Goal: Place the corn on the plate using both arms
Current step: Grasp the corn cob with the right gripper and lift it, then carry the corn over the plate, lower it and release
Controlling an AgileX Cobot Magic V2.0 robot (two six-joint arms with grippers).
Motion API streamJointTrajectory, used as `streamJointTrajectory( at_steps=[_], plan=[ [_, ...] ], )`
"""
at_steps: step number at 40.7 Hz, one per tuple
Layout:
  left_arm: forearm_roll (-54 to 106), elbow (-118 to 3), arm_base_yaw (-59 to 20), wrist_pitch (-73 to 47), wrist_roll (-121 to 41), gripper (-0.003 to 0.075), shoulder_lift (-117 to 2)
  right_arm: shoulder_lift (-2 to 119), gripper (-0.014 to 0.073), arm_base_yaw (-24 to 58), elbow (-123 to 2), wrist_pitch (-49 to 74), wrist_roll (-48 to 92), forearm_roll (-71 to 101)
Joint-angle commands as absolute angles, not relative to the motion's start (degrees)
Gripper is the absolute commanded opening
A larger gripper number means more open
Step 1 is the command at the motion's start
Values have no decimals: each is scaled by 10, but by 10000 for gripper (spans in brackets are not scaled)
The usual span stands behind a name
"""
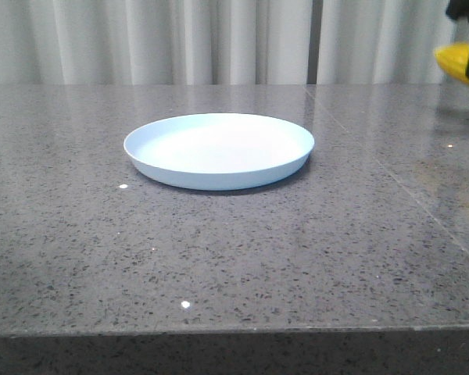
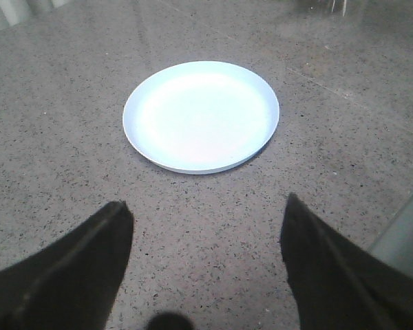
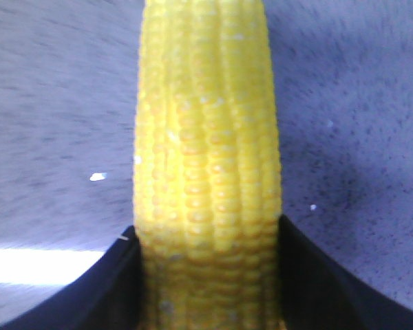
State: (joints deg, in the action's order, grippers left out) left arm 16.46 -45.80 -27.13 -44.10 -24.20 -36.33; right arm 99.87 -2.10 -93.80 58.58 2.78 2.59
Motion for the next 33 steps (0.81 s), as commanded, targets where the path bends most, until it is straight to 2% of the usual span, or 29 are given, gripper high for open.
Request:
streamJointTrajectory(
  at_steps=[1,15,26,33],
  plan=[
    [177,-472,-276,-400,-236,458,-364,924,246,6,-958,578,34,30],
    [177,-472,-276,-400,-236,458,-364,815,246,162,-958,590,34,54],
    [177,-472,-276,-400,-236,458,-364,842,246,290,-957,592,34,57],
    [177,-472,-276,-400,-236,458,-364,900,246,333,-957,568,34,57]
  ],
)
